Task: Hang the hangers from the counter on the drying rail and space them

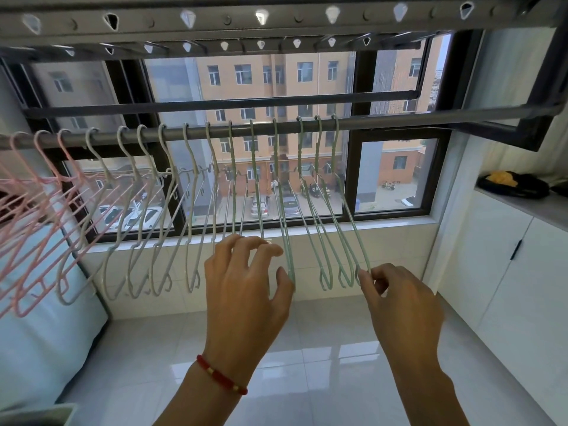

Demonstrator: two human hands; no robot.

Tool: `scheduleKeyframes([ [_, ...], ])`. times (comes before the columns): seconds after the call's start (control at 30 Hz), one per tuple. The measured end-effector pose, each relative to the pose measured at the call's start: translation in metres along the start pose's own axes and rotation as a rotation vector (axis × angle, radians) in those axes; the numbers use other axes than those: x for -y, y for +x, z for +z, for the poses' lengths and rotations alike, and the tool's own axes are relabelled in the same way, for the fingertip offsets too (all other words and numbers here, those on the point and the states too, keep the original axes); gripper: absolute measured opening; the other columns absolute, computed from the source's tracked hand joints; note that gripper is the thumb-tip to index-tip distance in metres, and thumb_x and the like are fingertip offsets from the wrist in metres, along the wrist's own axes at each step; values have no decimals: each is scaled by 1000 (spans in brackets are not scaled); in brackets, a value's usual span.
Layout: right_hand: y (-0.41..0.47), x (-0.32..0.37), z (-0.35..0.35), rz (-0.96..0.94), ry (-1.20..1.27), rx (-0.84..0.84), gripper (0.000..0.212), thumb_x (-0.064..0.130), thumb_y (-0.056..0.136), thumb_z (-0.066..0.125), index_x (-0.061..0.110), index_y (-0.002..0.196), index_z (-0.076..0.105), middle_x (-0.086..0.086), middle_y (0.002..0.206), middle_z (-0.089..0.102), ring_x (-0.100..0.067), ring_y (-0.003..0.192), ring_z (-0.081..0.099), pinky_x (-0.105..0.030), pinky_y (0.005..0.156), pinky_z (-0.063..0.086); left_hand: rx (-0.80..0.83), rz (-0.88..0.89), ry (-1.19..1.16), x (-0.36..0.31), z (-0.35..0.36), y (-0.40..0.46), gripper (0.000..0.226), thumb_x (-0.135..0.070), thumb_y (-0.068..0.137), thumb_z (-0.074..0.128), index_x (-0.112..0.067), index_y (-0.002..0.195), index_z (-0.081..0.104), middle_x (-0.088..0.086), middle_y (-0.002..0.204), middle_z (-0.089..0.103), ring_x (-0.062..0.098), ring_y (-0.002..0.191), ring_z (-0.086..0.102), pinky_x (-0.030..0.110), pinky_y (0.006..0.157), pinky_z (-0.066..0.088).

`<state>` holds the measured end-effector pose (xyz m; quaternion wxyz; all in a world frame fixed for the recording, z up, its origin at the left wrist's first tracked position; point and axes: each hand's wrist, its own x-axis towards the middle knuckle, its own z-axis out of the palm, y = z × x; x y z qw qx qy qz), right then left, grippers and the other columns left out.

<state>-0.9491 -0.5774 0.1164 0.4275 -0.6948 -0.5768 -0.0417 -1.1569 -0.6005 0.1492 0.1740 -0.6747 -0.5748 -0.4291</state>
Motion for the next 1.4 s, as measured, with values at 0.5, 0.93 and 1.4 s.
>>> scheduleKeyframes([
  [0.5,-4,2,-3,-17,13,-12,23,44,93,64,23,93,74,10,76,62,-7,57,54,-8,56,29,16,-9,-4,-1,-5,-2,33,-38,86,52,-20,106,71,1,111,69,28,122,54,43,99,43],
  [0.93,-2,1,-7,-34,66,7,24,45,92,63,24,95,74,11,78,61,-9,60,55,-16,58,42,-12,-15,21,-3,-8,-3,26,-32,85,63,-20,106,71,2,111,70,29,121,51,45,99,43],
  [1.4,6,-6,-20,-30,151,7,33,53,92,54,27,106,69,12,83,60,-2,62,53,-13,59,36,-10,-62,-10,-8,-17,-3,33,-37,88,55,-21,112,70,1,114,67,22,117,52,38,98,38],
])
